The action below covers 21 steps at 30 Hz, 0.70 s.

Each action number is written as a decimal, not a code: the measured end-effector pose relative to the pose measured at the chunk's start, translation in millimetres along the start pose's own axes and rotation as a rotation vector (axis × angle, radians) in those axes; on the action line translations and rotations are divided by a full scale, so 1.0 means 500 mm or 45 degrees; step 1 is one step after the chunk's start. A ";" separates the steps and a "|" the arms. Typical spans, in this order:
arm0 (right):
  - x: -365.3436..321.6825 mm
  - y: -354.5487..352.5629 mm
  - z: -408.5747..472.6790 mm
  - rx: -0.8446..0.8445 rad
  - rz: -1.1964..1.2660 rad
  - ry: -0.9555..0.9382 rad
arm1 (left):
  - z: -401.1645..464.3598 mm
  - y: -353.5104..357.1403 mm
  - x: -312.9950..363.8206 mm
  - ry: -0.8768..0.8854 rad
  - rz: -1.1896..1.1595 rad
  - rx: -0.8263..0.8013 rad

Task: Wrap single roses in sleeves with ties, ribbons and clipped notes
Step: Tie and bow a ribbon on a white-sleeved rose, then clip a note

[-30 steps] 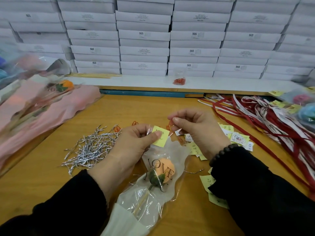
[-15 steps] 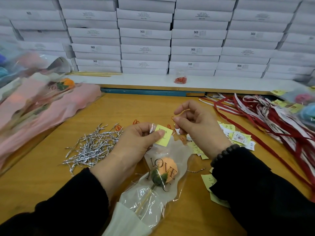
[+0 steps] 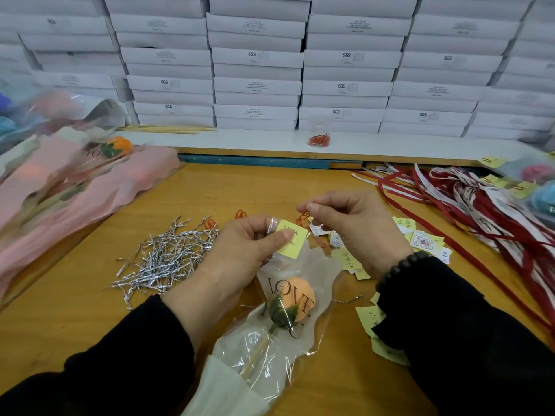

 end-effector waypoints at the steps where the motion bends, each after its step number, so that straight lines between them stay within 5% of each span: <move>1: 0.003 0.001 -0.001 0.003 0.004 0.017 | 0.000 0.001 0.001 0.001 0.003 -0.003; 21: -0.005 0.027 -0.014 -0.038 0.108 0.036 | -0.001 0.002 -0.001 -0.003 0.050 -0.011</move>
Point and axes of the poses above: each hand's wrist, its own z-axis towards the middle knuckle, its own y-axis out of the palm, x = y × z, the point moved 10 cm from there along z, towards the middle knuckle, and after that the axes turned 13 degrees about x, right-handed, at the moved point
